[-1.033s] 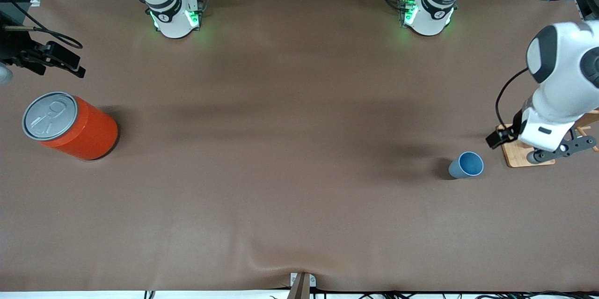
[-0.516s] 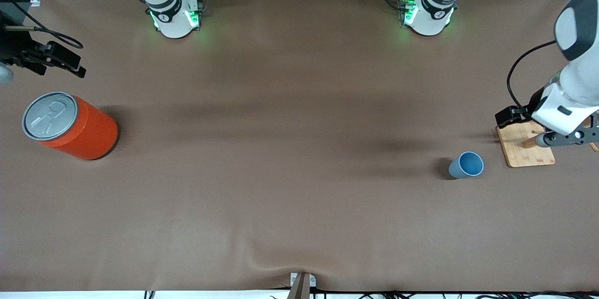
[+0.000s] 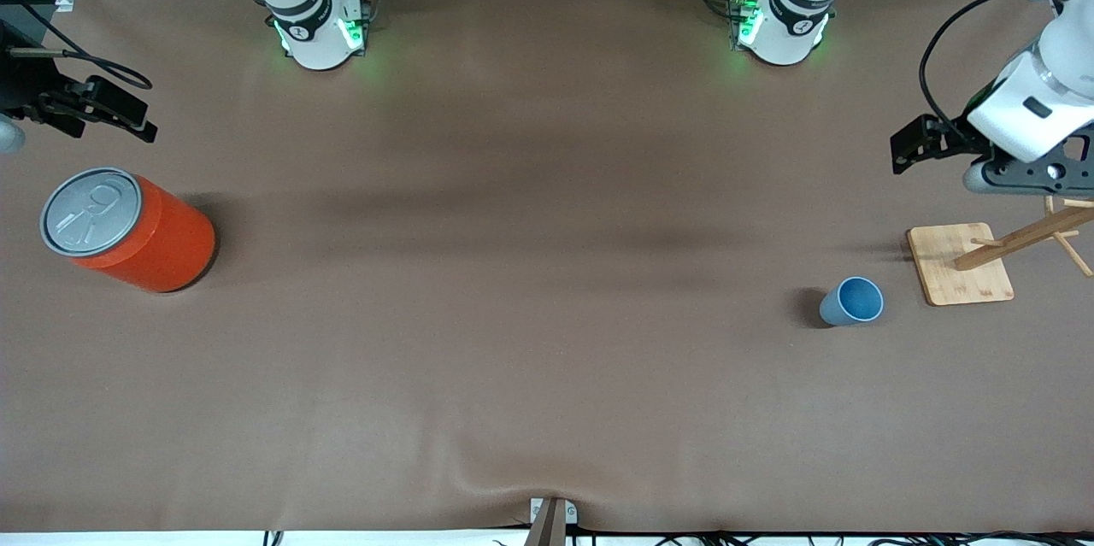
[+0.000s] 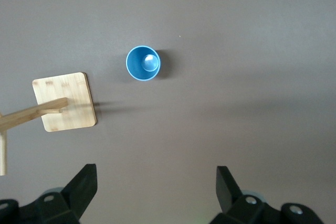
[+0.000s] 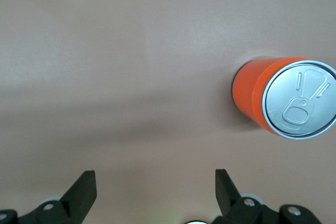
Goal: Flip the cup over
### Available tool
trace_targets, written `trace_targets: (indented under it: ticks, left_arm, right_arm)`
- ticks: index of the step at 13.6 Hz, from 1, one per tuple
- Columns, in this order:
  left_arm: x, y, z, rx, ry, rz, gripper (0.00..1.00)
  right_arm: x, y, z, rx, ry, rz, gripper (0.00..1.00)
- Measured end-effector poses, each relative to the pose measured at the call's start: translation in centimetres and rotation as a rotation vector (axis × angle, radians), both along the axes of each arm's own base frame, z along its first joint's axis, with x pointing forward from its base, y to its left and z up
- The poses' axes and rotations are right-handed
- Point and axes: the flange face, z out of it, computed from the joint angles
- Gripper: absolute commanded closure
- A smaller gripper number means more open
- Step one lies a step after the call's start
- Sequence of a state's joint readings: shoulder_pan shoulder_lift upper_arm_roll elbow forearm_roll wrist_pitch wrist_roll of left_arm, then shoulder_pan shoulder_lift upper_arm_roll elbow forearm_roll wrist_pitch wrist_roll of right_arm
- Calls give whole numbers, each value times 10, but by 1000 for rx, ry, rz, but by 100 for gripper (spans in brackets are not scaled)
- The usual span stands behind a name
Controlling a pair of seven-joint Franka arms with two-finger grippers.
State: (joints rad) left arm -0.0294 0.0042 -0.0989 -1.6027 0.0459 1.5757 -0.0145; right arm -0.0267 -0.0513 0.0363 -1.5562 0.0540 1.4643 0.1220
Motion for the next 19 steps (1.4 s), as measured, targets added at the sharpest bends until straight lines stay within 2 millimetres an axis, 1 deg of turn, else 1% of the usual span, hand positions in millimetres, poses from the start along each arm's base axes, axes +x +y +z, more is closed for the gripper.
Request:
trace_targets:
  ticks: [3, 5, 10, 12, 14, 16, 19]
  left_arm:
    - [-5, -2, 11, -1, 10, -35, 0]
    - [-6, -2, 12, -1, 16, -37, 0]
    - [-6, 14, 11, -56, 41, 14, 0]
    - [-4, 10, 15, -59, 11, 51, 0]
    - [-1, 0, 22, -65, -34, 66, 0]
    - [-1, -8, 24, -66, -44, 66, 0]
    - [-1, -7, 30, -68, -56, 66, 0]
  right_arm:
    - [0, 0, 0, 0, 0, 0, 0]
    - [0, 0, 0, 0, 0, 0, 0]
    - [0, 0, 0, 0, 2, 0, 0]
    - [0, 0, -1, 0, 2, 0, 0]
    - [0, 0, -1, 0, 3, -1, 0]
    - [0, 0, -1, 0, 3, -1, 0]
    - [0, -1, -1, 0, 3, -1, 0]
